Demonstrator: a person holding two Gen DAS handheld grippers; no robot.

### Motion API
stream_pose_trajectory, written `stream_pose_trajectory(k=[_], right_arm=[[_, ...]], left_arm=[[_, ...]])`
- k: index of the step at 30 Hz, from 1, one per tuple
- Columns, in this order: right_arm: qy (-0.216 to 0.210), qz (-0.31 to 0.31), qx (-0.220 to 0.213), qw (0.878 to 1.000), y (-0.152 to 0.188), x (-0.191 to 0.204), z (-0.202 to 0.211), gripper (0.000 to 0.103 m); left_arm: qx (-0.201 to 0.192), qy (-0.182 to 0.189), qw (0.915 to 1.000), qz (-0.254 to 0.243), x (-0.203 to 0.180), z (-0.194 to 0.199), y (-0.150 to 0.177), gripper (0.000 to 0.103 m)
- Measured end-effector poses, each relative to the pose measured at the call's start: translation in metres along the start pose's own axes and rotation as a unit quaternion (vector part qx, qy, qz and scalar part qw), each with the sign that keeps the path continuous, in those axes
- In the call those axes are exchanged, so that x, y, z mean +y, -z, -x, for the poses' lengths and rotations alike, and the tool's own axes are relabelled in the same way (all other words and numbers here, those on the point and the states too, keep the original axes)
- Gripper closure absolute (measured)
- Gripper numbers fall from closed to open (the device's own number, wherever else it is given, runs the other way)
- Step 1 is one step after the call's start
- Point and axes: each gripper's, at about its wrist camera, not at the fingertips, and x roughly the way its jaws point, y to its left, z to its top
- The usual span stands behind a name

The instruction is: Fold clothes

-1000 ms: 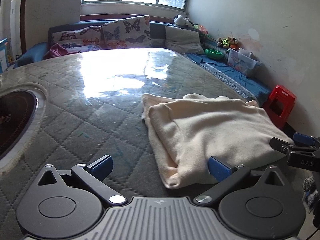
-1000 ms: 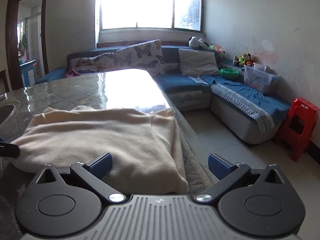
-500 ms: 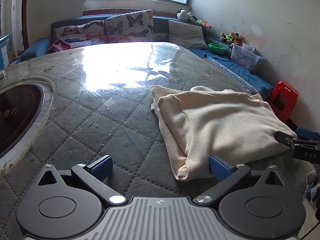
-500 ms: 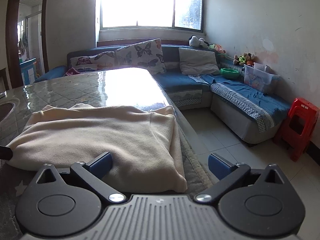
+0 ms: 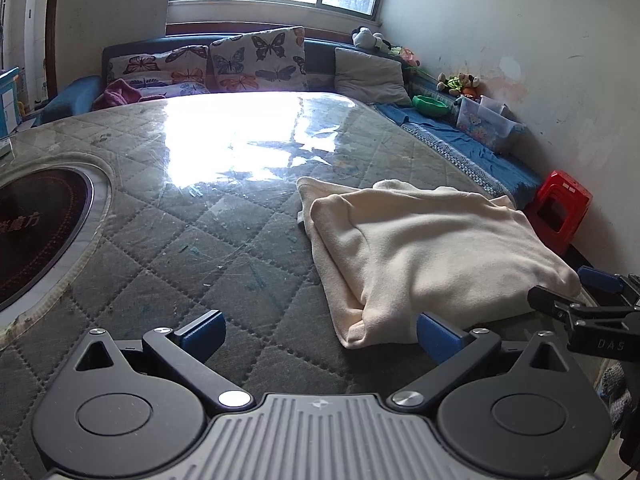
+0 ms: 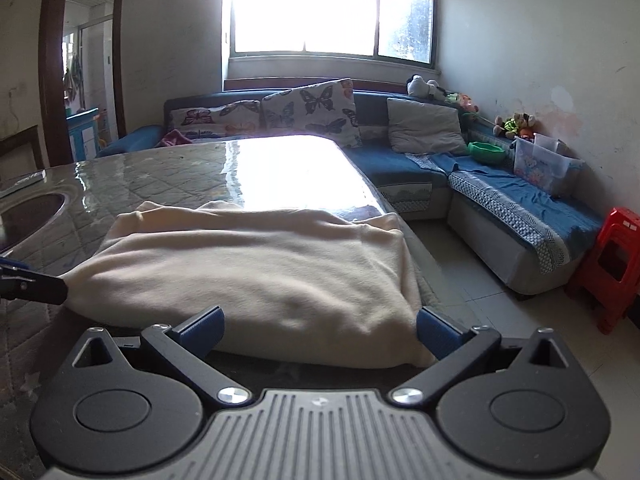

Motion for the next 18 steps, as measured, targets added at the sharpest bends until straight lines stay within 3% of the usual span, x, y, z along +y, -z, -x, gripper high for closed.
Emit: stream_pose_trajectory(k=[18], right_arm=[[-0.055, 0.014, 0.025, 0.998, 0.017, 0.033, 0.021, 0.000]], left_arm=[[-0.009, -0.007, 0.9999, -0.008, -0.003, 0.018, 0.013, 0.000]])
